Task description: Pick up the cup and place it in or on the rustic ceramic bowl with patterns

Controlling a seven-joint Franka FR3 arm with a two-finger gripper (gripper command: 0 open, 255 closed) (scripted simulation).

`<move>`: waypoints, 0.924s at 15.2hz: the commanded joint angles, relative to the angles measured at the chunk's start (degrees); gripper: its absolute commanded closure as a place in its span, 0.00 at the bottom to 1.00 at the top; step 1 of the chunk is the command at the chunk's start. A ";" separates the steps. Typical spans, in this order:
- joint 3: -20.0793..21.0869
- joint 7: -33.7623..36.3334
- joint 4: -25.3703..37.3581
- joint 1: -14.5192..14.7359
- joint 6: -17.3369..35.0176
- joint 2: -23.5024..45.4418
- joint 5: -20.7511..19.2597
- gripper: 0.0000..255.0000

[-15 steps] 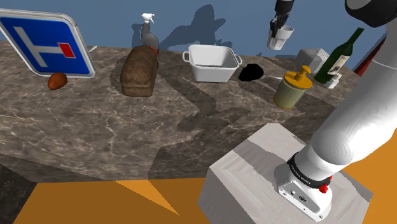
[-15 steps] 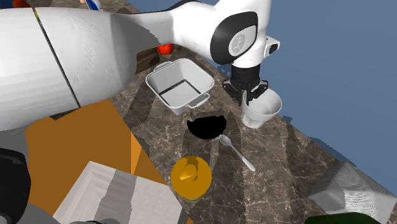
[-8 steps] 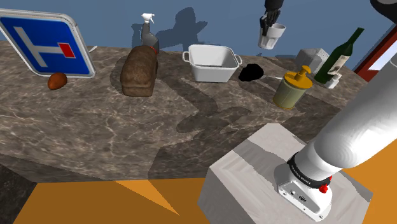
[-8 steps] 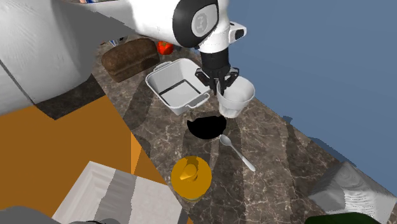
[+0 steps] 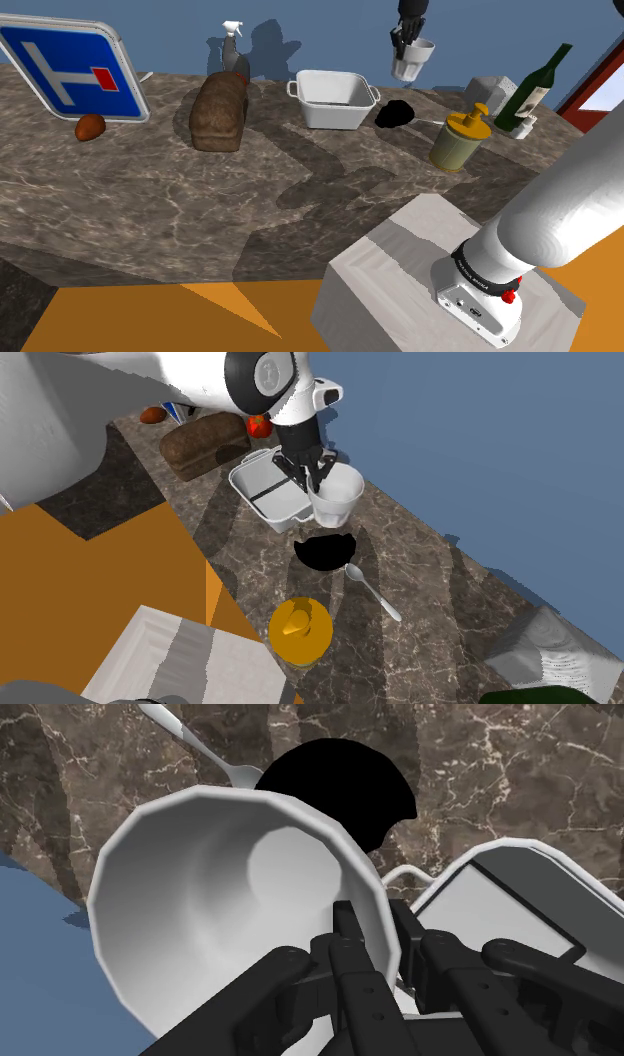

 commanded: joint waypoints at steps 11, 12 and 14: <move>-0.14 1.52 -7.80 -0.14 8.73 1.04 -0.30 1.00; -0.16 1.62 -8.38 -0.16 9.47 1.20 -0.31 1.00; -0.21 1.82 -9.51 -0.21 10.94 1.57 -0.33 1.00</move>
